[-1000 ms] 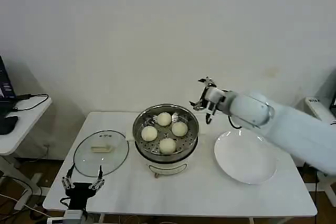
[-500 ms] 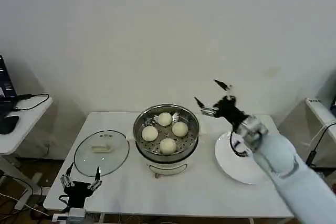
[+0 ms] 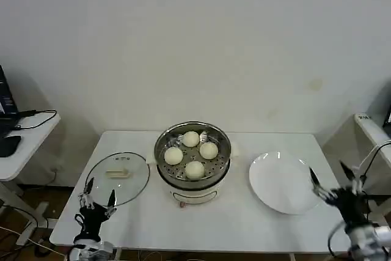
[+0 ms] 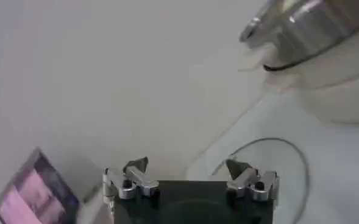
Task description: Take steamed baozi put them in steamer then cover it.
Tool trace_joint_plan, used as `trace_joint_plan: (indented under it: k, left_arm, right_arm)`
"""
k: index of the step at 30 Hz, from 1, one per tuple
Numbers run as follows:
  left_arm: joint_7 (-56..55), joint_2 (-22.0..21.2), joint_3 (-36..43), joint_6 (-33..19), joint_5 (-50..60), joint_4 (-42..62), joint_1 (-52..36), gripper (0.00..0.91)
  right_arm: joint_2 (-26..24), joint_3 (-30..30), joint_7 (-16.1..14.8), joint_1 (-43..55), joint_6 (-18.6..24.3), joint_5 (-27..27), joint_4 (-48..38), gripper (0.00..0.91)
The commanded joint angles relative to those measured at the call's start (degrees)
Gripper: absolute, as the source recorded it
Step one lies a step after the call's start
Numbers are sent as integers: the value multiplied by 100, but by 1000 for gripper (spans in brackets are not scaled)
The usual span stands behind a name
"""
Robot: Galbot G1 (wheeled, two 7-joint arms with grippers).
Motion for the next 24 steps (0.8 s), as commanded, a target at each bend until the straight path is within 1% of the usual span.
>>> trace_joint_plan:
  k: [1,6,11,24]
  left_arm:
    - [352,176,268,-257,2369,1306,-1021,907]
    - [496,199,477,-235,2657,1863,-1597,907]
    - [515,160,547,-246,2954,2410,-2100,907]
    - [532,202,684,-244,3094,3118,-2669,907]
  right_arm:
    - [792,963,-212,-951,514,140,67,907]
    - [744,901,-120,-870,373,170,113,907]
    - [745,790,-125,-825,371,166,57,907]
    - [770,676,-143,-782,348,157,28,907]
